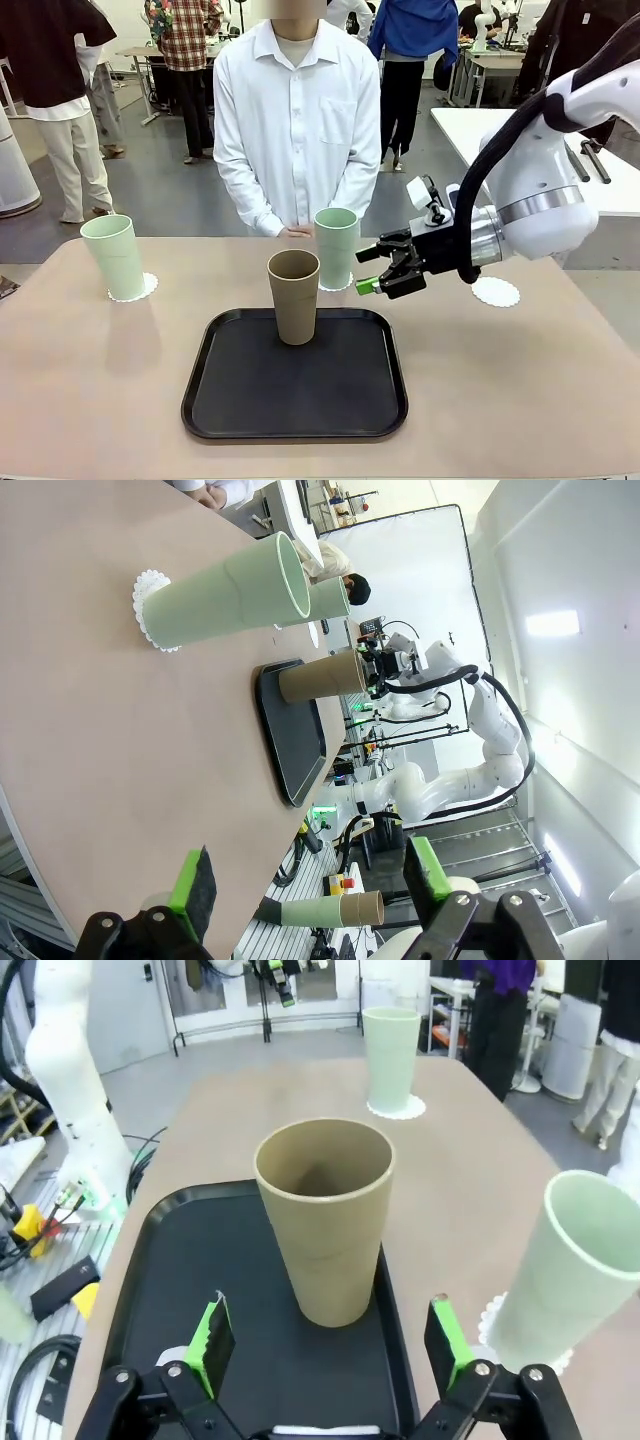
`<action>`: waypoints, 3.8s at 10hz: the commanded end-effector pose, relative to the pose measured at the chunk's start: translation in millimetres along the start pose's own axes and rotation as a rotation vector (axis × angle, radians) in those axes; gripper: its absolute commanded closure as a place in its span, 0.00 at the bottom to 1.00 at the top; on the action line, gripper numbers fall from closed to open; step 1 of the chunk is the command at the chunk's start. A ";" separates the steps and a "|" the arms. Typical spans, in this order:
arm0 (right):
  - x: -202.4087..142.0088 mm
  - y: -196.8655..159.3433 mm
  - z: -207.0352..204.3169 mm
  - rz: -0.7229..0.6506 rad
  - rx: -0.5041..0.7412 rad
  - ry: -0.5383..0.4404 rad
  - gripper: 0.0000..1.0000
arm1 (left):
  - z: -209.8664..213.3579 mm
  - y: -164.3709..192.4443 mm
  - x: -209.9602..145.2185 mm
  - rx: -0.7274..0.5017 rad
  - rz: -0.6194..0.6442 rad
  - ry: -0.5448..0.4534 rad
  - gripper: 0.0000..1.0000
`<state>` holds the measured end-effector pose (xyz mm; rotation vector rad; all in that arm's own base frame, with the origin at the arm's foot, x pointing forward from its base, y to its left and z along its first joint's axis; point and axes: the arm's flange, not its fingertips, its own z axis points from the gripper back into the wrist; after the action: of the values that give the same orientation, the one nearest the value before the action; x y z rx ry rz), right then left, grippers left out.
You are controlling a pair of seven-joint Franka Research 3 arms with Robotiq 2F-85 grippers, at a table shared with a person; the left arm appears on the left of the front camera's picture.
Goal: Place coasters on the table and set cups on them.
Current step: Take one Reusable plastic cup from the Flat Tray and place it on a coaster set by the human.
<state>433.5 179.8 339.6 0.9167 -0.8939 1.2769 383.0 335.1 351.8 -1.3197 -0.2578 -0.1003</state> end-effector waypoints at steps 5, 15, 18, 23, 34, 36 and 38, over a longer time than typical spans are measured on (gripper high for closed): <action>-5.3 -0.1 -2.6 -0.014 0.008 -0.002 0.00 | 1.3 -1.6 -0.3 0.011 0.008 -0.002 0.00; -59.8 -20.5 -37.2 -0.051 -0.021 -0.239 0.00 | 1.3 -1.6 -0.3 0.011 0.008 -0.002 0.00; -64.1 -21.7 -60.9 -0.081 -0.011 -0.205 0.00 | 1.3 -1.6 -0.3 0.011 0.008 -0.002 0.00; -62.8 -32.7 -83.2 -0.083 0.011 -0.171 0.00 | 1.3 -1.6 -0.3 0.011 0.008 -0.002 0.00; -62.4 -34.1 -103.8 -0.092 0.081 -0.124 0.00 | 1.3 -1.6 -0.3 0.011 0.008 -0.002 0.00; -63.0 -32.2 -103.8 -0.092 0.099 -0.123 0.00 | 1.3 -1.6 -0.3 0.011 0.008 -0.002 0.00; -62.3 -28.6 -106.1 -0.075 0.131 -0.121 0.00 | 1.3 -1.6 -0.3 0.011 0.008 -0.002 0.00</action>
<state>457.7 248.5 239.6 1.1057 -0.9004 1.2170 383.1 335.1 351.9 -1.3196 -0.2578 -0.1003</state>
